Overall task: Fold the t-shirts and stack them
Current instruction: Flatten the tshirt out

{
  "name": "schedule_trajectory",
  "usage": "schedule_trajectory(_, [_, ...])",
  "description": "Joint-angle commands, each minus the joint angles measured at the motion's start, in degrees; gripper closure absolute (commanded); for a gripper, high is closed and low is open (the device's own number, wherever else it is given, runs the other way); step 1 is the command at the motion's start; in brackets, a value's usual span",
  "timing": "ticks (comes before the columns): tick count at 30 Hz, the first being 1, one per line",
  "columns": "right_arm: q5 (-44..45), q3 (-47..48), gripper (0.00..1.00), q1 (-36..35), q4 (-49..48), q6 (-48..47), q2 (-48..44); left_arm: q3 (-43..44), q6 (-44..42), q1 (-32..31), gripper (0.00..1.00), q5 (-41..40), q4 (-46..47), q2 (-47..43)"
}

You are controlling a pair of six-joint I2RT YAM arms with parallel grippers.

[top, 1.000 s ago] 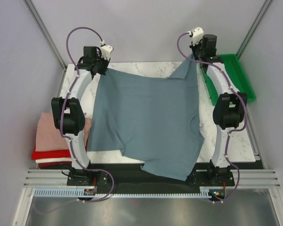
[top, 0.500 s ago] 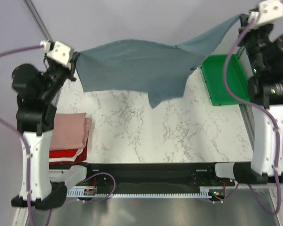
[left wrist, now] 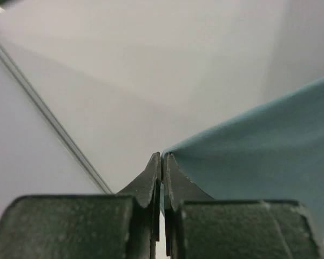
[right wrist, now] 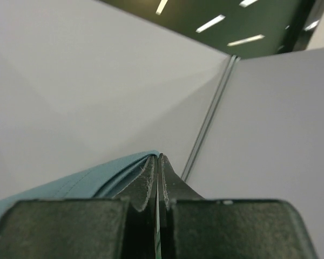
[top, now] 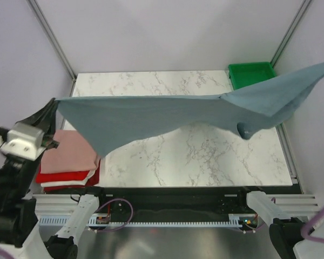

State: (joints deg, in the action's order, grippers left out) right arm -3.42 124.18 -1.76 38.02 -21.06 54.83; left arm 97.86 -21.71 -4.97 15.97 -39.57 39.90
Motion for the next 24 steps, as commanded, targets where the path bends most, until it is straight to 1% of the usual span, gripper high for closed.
schedule_trajectory(1, [6.0,8.9,1.00,0.2,-1.0,-2.3,0.2,9.3,-2.6,0.1,0.98,-3.7,4.2,-0.4])
schedule_trajectory(2, [7.2,10.5,1.00,0.1,-1.7,-3.2,1.1,13.4,-2.7,0.1,0.98,-4.0,4.8,0.3])
schedule_trajectory(4, [7.2,13.6,1.00,0.1,-4.9,-4.0,3.7,17.5,-3.9,0.1,0.98,-4.3,6.3,4.2])
schedule_trajectory(5, [7.1,14.2,1.00,0.1,-5.8,-4.4,4.8,21.0,-4.4,0.1,0.98,-4.1,6.4,5.7])
schedule_trajectory(6, [6.8,14.4,1.00,0.1,-7.4,-5.1,5.5,22.2,-5.7,0.1,0.98,-3.7,6.4,8.7])
schedule_trajectory(8, [6.7,12.9,1.00,0.2,-9.0,-5.8,7.7,22.1,-6.7,0.1,0.98,-3.8,7.3,10.8])
schedule_trajectory(9, [7.1,9.5,1.00,0.2,-11.2,-6.3,8.0,21.3,-7.2,0.1,0.98,-4.1,8.0,12.2])
schedule_trajectory(10, [7.2,7.3,1.00,0.1,-12.4,-6.4,8.3,20.1,-7.5,0.1,0.98,-4.4,8.7,12.8])
schedule_trajectory(11, [7.2,4.7,1.00,0.1,-13.8,-6.5,8.4,16.3,-8.2,0.1,0.98,-4.5,10.4,13.3])
schedule_trajectory(12, [7.1,-1.2,1.00,0.1,-16.7,-6.5,8.3,13.9,-8.7,0.1,0.98,-4.5,11.4,13.7])
schedule_trajectory(13, [6.6,-4.4,1.00,0.1,-18.2,-6.5,8.4,9.1,-9.1,0.1,0.98,-4.5,12.1,14.8])
schedule_trajectory(14, [6.3,-7.5,1.00,0.1,-19.5,-6.6,8.5,6.6,-9.5,0.1,0.98,-4.2,12.9,15.5])
schedule_trajectory(15, [5.5,-13.6,1.00,0.2,-21.5,-6.9,9.3,3.9,-10.4,0.1,0.98,-4.3,13.3,16.3])
schedule_trajectory(16, [3.5,-16.7,1.00,0.2,-22.2,-7.6,9.9,-0.7,-11.0,0.1,0.98,-4.0,13.3,18.5])
schedule_trajectory(17, [2.0,-19.6,1.00,0.1,-23.2,-7.5,10.4,-3.0,-11.5,0.1,0.98,-3.5,13.4,19.9])
schedule_trajectory(18, [1.0,-25.0,1.00,0.1,-24.6,-7.4,11.9,-5.5,-11.8,0.1,0.98,-3.0,13.9,21.0])
schedule_trajectory(19, [-1.8,-27.6,1.00,0.1,-25.2,-7.5,12.8,-10.1,-12.0,0.1,0.98,-2.3,14.5,22.1])
schedule_trajectory(20, [-2.7,-30.1,1.00,0.1,-25.6,-7.5,13.6,-12.2,-12.6,0.1,0.98,-0.2,15.0,25.1])
schedule_trajectory(21, [-3.3,-35.0,1.00,0.0,-27.2,-7.1,15.5,-13.8,-12.8,0.1,0.98,0.9,15.9,26.6])
schedule_trajectory(22, [-4.0,-37.3,1.00,-0.1,-27.8,-6.9,16.5,-16.8,-12.9,0.1,0.98,1.7,16.6,28.5])
schedule_trajectory(24, [-4.8,-43.0,1.00,-0.8,-29.3,-7.2,20.3,-18.9,-13.4,0.0,0.98,3.1,17.9,34.3])
